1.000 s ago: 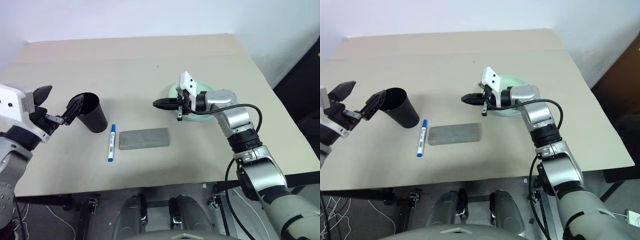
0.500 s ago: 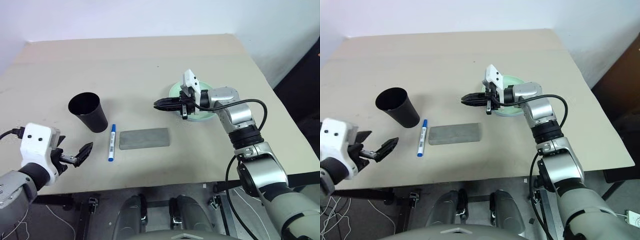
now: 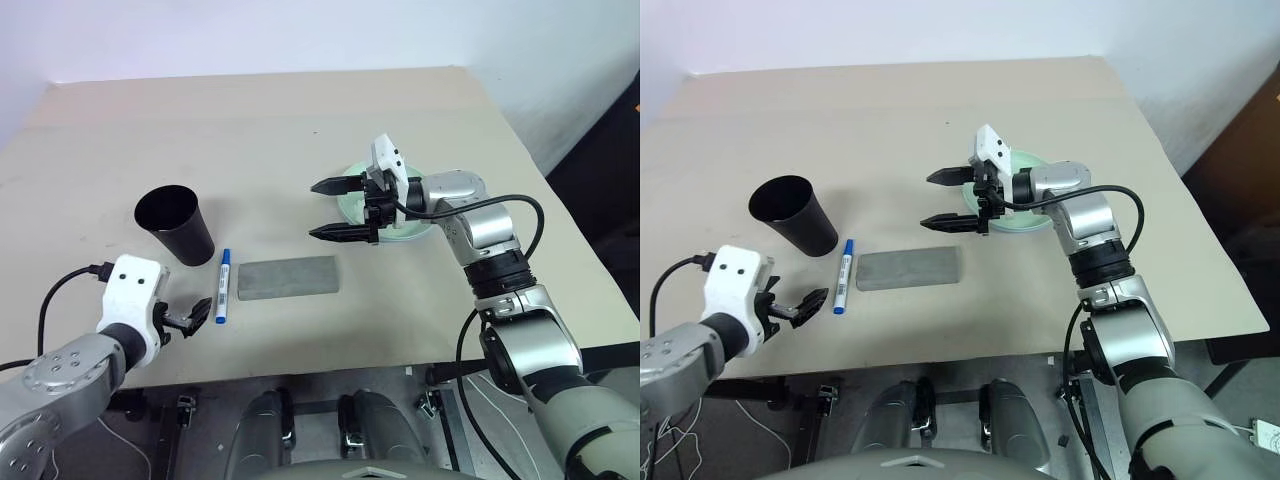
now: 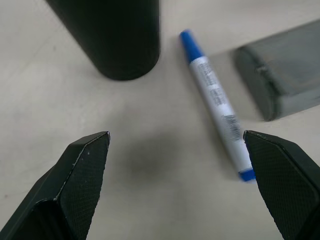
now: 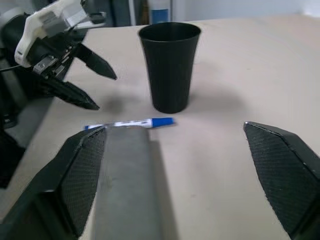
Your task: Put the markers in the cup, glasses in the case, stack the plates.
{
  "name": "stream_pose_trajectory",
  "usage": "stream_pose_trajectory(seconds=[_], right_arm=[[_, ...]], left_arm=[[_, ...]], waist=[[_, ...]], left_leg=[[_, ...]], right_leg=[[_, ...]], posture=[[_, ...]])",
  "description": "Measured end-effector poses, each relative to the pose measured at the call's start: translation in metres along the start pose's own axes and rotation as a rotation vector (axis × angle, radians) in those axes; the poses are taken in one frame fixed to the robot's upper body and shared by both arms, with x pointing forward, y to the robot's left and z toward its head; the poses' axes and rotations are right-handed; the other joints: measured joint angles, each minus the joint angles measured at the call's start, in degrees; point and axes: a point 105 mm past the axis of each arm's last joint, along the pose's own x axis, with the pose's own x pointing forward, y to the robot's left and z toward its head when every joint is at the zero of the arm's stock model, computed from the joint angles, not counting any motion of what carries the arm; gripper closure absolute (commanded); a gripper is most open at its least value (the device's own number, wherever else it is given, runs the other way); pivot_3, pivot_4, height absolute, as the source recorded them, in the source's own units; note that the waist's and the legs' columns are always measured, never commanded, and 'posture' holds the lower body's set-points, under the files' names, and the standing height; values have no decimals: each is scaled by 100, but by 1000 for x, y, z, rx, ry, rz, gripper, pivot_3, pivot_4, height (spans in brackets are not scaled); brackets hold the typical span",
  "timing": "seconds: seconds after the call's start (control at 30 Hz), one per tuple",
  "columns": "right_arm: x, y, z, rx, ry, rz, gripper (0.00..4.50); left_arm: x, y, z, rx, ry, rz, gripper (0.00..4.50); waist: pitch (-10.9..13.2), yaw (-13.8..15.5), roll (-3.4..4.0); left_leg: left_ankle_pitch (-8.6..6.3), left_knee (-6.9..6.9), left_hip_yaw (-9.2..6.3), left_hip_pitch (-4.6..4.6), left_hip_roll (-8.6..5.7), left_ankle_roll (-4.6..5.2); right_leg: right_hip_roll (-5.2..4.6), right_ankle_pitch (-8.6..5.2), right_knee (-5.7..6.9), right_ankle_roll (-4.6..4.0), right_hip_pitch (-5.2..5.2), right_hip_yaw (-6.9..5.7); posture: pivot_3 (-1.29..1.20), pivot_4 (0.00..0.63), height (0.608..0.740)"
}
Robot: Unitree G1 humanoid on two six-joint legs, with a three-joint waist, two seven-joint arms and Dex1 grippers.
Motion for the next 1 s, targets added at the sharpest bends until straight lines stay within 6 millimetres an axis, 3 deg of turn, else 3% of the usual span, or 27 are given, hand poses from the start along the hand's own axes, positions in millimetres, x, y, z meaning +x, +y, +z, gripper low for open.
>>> stream_pose_trajectory(seconds=[0.43, 1.0], right_arm=[[-1, -5, -1, -20, 3, -54, 33], [-3, -9, -6, -58, 16, -103, 33]], left_arm=[[31, -17, 11, 12, 41, 10, 0], [43, -27, 4, -14, 135, 4, 0]], waist=[[-1, 26, -2], [-2, 148, -5]], left_leg=[[9, 6, 0, 0, 0, 17], [11, 14, 0, 17, 1, 17]], right_leg=[[8, 13, 2, 25, 6, -1], [12, 16, 6, 32, 26, -2]], posture=[[0, 150, 715], [0, 150, 715]])
